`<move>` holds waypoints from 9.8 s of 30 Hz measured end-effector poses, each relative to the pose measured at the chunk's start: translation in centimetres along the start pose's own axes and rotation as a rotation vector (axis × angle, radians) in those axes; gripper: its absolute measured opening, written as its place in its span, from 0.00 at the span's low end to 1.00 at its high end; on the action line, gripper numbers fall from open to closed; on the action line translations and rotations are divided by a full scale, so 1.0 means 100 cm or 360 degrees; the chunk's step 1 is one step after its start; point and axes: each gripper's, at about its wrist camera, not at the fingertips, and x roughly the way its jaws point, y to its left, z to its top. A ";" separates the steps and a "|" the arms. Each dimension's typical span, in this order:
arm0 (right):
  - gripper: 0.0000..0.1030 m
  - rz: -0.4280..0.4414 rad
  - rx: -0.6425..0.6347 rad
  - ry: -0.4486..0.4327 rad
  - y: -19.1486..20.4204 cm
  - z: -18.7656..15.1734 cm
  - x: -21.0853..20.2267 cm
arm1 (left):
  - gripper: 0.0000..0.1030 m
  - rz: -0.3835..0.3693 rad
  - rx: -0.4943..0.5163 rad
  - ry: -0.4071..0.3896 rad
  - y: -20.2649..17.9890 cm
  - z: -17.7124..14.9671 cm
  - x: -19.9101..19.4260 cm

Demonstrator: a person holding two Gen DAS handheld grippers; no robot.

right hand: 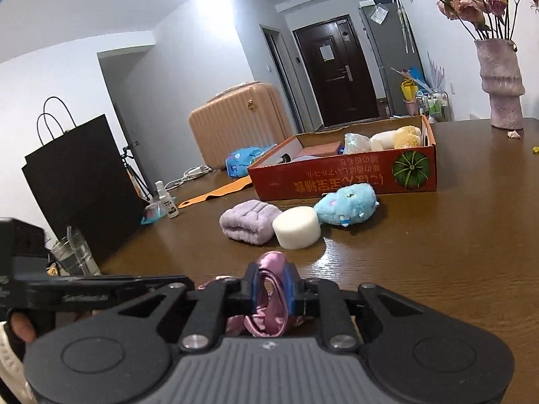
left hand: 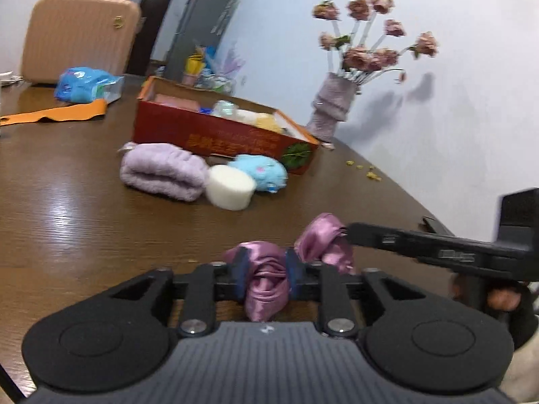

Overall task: Organize soft objects
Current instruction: 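Carry the scrunchie into the box onto the lavender pouch, open left tool, then move both tools back over the remaining items, then grasp the small snack packet with the left tool while the right tool grasps the white round sponge, then lower the packet into the box with the left tool while the right tool drops the sponge there, then move the left tool back toward the lavender fuzzy headband, then grasp the lavender fuzzy headband with the left tool and lift it, then carry the headband into the box and open the left tool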

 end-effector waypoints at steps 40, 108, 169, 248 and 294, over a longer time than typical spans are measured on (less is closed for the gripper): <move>0.14 -0.0010 0.0024 0.0343 -0.072 0.189 0.269 | 0.25 0.0335 0.0255 0.0236 0.112 0.206 0.190; 0.78 -0.0285 -0.0239 -0.0161 0.002 0.021 -0.003 | 0.71 0.0555 0.0050 -0.0229 0.035 0.059 -0.003; 0.54 -0.0182 -0.0196 -0.0171 -0.046 0.064 0.039 | 0.41 0.0334 0.0246 -0.0180 -0.017 0.109 0.069; 0.75 -0.0088 -0.0017 0.0101 0.001 0.035 0.078 | 0.72 0.0537 -0.0280 -0.0192 0.086 0.079 0.031; 0.15 -0.0178 -0.0032 -0.0125 -0.081 0.065 0.017 | 0.23 -0.0006 0.0280 -0.0009 -0.075 0.096 0.136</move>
